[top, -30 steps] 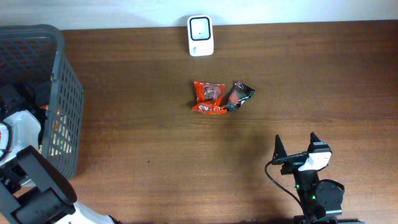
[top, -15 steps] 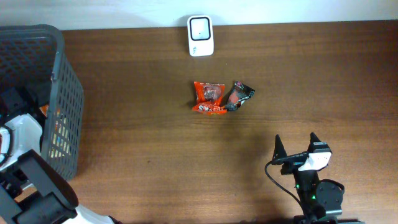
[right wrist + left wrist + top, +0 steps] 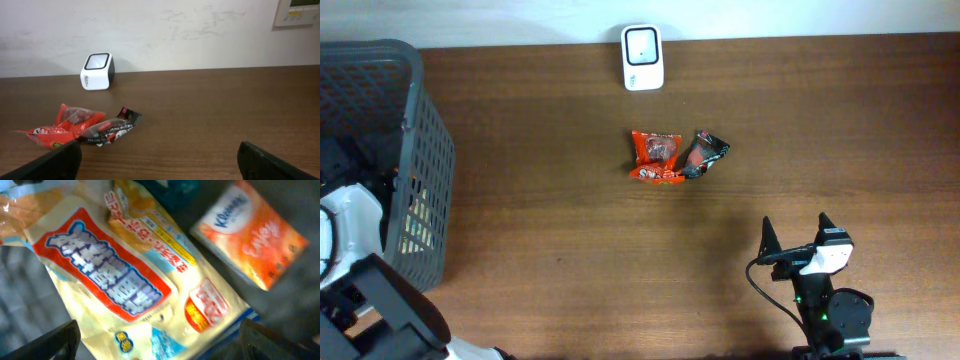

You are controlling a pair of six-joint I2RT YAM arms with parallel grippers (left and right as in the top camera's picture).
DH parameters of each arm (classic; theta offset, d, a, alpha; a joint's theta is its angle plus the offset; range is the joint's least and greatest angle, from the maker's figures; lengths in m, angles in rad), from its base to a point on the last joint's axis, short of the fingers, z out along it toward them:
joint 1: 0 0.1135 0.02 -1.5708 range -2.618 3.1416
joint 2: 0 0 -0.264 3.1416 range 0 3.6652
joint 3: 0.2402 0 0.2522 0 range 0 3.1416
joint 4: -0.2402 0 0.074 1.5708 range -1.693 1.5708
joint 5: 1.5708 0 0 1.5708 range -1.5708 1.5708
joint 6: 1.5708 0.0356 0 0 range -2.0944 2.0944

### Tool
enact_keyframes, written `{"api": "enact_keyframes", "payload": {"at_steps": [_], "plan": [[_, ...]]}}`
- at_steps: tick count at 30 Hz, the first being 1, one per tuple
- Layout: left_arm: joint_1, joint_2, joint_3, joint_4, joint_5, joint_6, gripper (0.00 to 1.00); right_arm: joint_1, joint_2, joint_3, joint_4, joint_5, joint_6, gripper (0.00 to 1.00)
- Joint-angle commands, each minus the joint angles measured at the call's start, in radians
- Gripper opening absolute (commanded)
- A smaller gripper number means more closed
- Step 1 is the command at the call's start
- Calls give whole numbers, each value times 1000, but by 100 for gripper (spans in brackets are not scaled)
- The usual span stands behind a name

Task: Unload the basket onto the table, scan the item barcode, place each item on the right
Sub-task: 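Reach into the basket and grasp the teal mouthwash bottle by its cap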

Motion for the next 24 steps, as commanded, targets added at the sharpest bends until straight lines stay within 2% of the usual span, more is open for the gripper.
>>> {"api": "enact_keyframes", "payload": {"at_steps": [1,3,5,10,12,15,17,19,22,23,24], "plan": [[5,-51,-20,-48,42,6,97,1,-6,-7,-4,8,3,98],[6,-49,-54,-44,34,-45,93,1,-6,-7,-4,8,3,98],[6,-49,-121,16,-35,-122,86,1,-6,-7,-4,8,3,98],[6,-49,-213,241,-71,-122,89,1,-6,-7,-4,8,3,98],[6,-49,-213,269,-74,-121,89,1,-6,-7,-4,8,3,98],[6,-49,-213,278,-100,-105,84,1,-6,-7,-4,8,3,98],[6,-53,-212,278,-100,-80,75,1,-6,-7,-4,8,3,99],[6,-63,-211,283,-100,-80,71,1,-6,-7,-4,8,3,98],[6,-121,-192,290,-100,-68,50,1,-6,-7,-4,8,3,98],[6,-146,-191,291,-100,-68,37,1,-6,-7,-4,8,3,98],[6,-171,-191,300,-100,-68,31,1,-6,-7,-4,8,3,98]]}}
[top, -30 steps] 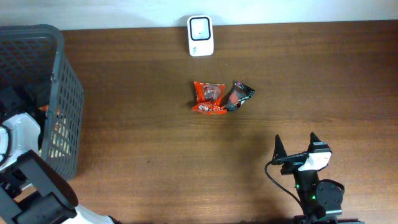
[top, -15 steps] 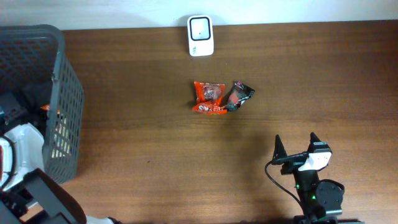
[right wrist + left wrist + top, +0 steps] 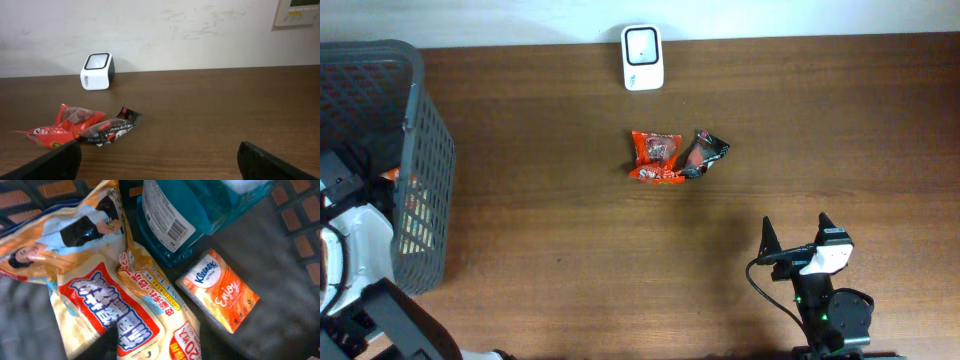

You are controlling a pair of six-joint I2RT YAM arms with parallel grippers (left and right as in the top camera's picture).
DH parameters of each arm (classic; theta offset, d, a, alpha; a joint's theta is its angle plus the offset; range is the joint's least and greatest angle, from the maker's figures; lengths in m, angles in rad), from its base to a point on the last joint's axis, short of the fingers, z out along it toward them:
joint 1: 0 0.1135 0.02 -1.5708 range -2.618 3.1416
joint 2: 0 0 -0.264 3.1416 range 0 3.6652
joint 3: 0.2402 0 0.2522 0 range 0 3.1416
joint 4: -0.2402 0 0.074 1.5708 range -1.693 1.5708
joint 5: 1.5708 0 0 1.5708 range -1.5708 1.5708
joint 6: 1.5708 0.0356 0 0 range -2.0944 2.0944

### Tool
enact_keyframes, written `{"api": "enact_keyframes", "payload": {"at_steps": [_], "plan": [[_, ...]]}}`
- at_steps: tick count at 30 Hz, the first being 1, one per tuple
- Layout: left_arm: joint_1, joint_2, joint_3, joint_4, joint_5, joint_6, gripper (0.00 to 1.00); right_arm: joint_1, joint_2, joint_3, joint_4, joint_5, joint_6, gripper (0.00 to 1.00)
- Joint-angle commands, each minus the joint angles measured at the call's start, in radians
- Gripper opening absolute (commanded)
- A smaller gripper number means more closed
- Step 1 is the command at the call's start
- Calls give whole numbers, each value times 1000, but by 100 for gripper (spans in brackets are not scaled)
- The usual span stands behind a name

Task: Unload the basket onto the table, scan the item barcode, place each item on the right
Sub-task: 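Reach into the basket and grasp the teal mouthwash bottle by its cap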

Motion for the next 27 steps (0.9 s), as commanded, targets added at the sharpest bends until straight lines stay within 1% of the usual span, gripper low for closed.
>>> {"api": "enact_keyframes", "payload": {"at_steps": [1,2,3,4,5,6,7,8,9,10,11,12,14,15,16,17,18,19,20,21,22,23,24,25,27], "plan": [[4,-76,-37,8,-19,11,21,1,-6,-7,-4,9,3,98],[4,-94,-37,11,-17,11,16,1,-6,-7,-4,9,3,98],[4,-108,-37,14,-15,10,21,1,-6,-7,-4,9,3,98],[4,-117,-37,18,-15,11,43,1,-6,-7,-4,9,3,98],[4,-128,-36,21,-15,11,74,1,-6,-7,-4,9,3,98],[4,-139,-35,21,-15,11,78,1,-6,-7,-4,9,3,98],[4,-158,-33,26,-11,35,77,1,-6,-7,-4,9,3,98],[4,-174,-25,35,1,72,64,1,-6,-7,-4,9,3,98],[4,-185,-16,35,8,95,37,1,-6,-7,-4,9,3,98],[3,-198,-9,35,16,105,14,1,-6,-7,-4,9,3,98],[4,-211,-6,36,18,105,5,1,-6,-7,-4,8,3,98],[4,-219,-4,39,18,105,9,1,-6,-7,-4,9,3,98],[4,-229,1,43,18,106,25,1,-6,-7,-4,9,3,98],[3,-232,8,43,19,132,34,1,-6,-7,-4,9,3,98],[3,-233,21,42,24,175,46,1,-6,-7,-4,9,3,98],[3,-235,37,41,47,224,54,1,-6,-7,-4,9,3,98],[3,-236,51,31,72,240,54,1,-6,-7,-4,9,3,98],[4,-237,66,17,81,251,24,1,-6,-7,-4,9,3,98],[5,-236,86,-3,78,254,2,1,-6,-7,-4,9,3,98],[5,-236,92,3,74,254,1,1,-6,-7,-4,9,3,98],[5,-236,92,26,53,254,13,1,-6,-7,-4,8,3,98],[5,-234,92,49,27,254,65,1,-6,-7,-4,9,3,98],[5,-234,92,70,5,254,89,1,-6,-7,-4,9,3,98],[5,-234,92,95,-31,254,95,1,-6,-7,-4,9,3,98],[5,-215,92,131,-132,254,95,1,-6,-7,-4,9,3,98]]}}
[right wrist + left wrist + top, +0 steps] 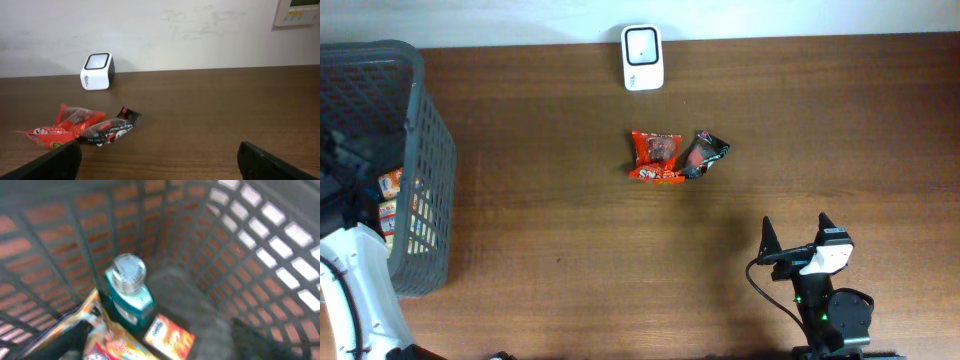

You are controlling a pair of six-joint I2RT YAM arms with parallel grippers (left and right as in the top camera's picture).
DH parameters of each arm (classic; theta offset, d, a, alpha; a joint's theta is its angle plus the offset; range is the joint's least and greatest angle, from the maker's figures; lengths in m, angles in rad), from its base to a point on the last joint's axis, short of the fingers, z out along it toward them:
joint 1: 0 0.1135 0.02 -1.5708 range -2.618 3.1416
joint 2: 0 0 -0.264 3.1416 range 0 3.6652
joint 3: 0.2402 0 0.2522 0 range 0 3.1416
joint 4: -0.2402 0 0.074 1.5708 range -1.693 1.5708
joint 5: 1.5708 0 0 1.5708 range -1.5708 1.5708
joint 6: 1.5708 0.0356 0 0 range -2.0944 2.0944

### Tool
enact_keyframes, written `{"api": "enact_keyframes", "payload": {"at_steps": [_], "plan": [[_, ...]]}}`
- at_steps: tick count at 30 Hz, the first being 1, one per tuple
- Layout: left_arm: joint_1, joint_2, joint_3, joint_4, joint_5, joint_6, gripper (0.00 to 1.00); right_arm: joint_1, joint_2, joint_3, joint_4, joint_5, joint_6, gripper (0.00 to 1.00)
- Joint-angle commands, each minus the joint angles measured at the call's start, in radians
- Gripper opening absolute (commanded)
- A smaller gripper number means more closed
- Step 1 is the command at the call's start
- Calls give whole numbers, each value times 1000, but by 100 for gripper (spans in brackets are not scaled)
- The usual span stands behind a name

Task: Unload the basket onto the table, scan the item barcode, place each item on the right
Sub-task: 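Reach into the basket and grasp the teal mouthwash bottle by its cap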

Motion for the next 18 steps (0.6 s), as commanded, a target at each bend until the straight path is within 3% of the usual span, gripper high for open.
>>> {"api": "enact_keyframes", "payload": {"at_steps": [1,8,11,18], "plan": [[4,18,23,32,-179,16,95,1,-6,-7,-3,8,4,98],[25,216,23,153,-223,16,86,1,-6,-7,-3,9,4,98],[25,237,23,226,-204,26,76,1,-6,-7,-3,9,4,99],[25,281,23,265,-191,50,65,1,-6,-7,-3,9,4,98]]}}
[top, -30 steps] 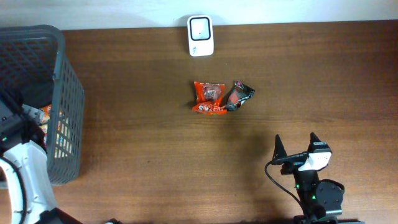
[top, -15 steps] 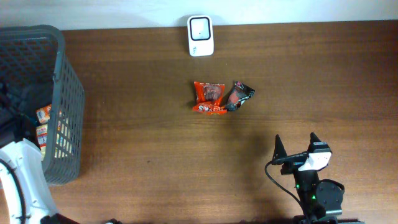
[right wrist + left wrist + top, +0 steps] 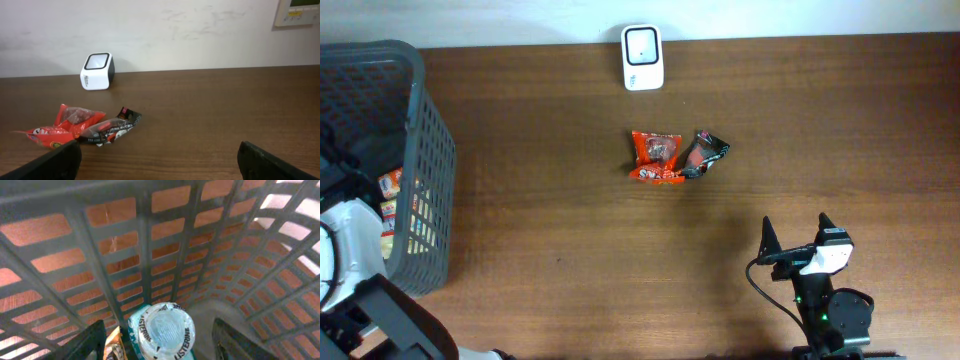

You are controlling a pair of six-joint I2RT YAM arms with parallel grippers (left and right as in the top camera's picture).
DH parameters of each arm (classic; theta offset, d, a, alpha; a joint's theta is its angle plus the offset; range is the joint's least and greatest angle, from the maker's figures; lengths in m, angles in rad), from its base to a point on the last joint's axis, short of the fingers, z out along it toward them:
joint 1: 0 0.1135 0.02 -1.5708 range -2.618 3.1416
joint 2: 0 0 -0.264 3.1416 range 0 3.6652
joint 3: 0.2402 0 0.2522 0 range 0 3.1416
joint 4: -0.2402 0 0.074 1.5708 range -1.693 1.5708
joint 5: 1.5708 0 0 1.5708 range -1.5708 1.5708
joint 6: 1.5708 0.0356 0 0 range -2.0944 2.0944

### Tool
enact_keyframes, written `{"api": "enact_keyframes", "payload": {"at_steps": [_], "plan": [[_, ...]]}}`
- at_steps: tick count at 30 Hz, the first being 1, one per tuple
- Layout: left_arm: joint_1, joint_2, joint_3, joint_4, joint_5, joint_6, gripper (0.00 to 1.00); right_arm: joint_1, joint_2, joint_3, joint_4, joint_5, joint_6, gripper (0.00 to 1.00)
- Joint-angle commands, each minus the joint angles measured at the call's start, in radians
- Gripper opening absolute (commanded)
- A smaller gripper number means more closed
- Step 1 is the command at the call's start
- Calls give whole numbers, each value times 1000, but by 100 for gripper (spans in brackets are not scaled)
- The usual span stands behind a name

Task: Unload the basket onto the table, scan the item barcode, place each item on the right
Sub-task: 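Reach into the basket and grasp the teal mouthwash bottle by its cap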

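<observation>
In the left wrist view my left gripper (image 3: 162, 344) is open inside the grey basket (image 3: 428, 150). Its fingers stand on either side of the clear cap of a teal Listerine bottle (image 3: 161, 330), seen from straight above and just apart from it. The white barcode scanner (image 3: 642, 44) stands at the table's far edge. My right gripper (image 3: 160, 167) is open and holds nothing, low over the table near the front right.
A red snack pack (image 3: 657, 157) and a black snack pack (image 3: 704, 153) lie side by side in the middle of the table. An orange-edged bag (image 3: 114, 342) shows beside the bottle. The basket's lattice walls (image 3: 125, 255) close in round my left gripper.
My left gripper was higher in the basket, with the bottle, bag and tissue pack small below it. Now it sits close over the bottle's cap, fingers either side. The right arm has not moved.
My left gripper was first close over a yellow bag and an orange tissue pack on the basket floor. Then it was higher, with the teal bottle also showing, then higher still. Now it is low over the bottle's cap. The table items and right arm stayed put.
</observation>
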Motion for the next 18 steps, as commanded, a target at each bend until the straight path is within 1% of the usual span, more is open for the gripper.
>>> {"api": "enact_keyframes", "payload": {"at_steps": [1,2,4,8,9,12,15,18], "plan": [[3,46,17,16,7,16,65,1,-6,-7,-4,8,3,98],[4,58,17,22,6,16,65,1,-6,-7,-4,8,3,98],[4,72,17,36,6,16,59,1,-6,-7,-4,8,3,98],[4,72,17,68,6,17,33,1,-6,-7,-4,8,3,98],[4,72,17,69,6,17,29,1,-6,-7,-4,8,3,98],[4,72,17,78,7,40,21,1,-6,-7,-4,8,3,98],[3,72,17,88,7,85,17,1,-6,-7,-4,8,3,98],[3,53,17,82,8,91,5,1,-6,-7,-4,8,3,98]]}}
